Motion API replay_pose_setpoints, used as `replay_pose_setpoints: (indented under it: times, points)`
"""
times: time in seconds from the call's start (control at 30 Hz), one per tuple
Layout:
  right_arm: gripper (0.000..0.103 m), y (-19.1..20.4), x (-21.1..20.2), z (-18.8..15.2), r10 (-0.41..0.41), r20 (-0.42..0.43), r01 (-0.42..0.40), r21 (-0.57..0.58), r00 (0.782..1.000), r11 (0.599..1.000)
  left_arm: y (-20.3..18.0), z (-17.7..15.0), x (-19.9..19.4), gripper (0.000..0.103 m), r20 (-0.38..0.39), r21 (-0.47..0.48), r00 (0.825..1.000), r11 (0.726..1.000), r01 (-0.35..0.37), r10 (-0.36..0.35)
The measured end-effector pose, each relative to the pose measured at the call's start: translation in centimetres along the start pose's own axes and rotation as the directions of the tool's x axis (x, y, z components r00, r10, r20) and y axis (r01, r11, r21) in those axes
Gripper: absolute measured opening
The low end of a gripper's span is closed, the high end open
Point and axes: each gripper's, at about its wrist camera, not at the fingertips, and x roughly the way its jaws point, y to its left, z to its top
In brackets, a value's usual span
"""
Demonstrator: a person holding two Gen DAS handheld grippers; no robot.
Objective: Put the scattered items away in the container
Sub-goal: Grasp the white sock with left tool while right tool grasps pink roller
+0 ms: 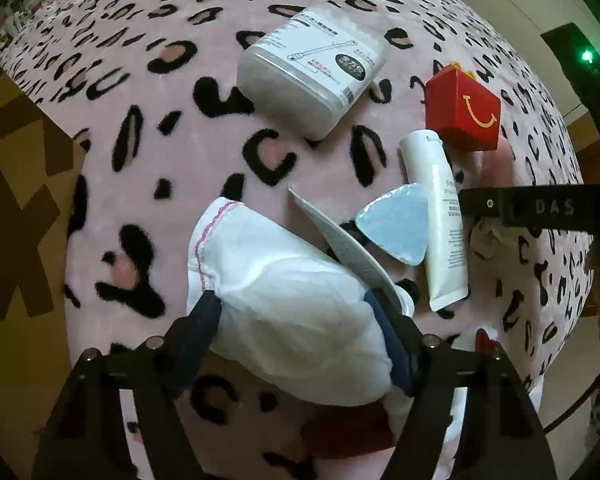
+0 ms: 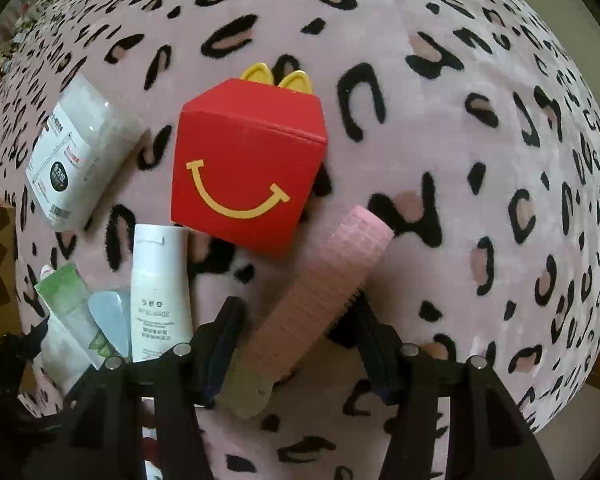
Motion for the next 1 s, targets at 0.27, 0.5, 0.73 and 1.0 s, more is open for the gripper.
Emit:
replay_pose_setpoints:
  times: [0.27, 0.5, 0.73, 1.0]
  points:
    - [0.03, -0.8, -0.9, -0.9, 0.044, 0.018, -0.044, 0.033, 0.999, 0.998, 0.2, -0.6, -1.7, 0.043, 0.012, 0.011, 1.0, 1.0, 0.011, -0.011]
    - [0.03, -0.8, -3.4, -2.1, 0.049, 0.059, -0.05, 0.02, 0.997, 0.999, 0.1, -1.1, -3.5, 0.043, 0.03, 0.029, 0.999, 0.999, -0.019, 0.018]
    - [0.03, 0.5, -6.7, -3.1, 0.047, 0.114, -0.046, -0.014, 0.992, 0.999, 0.3, -1.1, -5.6, 0.043, 0.063, 0.021, 0.997, 0.999, -0.041, 0.04]
    - [0.03, 0.6, -9.6, -3.1, 0.037, 0.16, -0.024, -0.081, 0.986, 0.996, 0.0, -2.1, -8.8, 0.043, 0.093, 0.028, 0.994, 0.997, -0.066, 0.063]
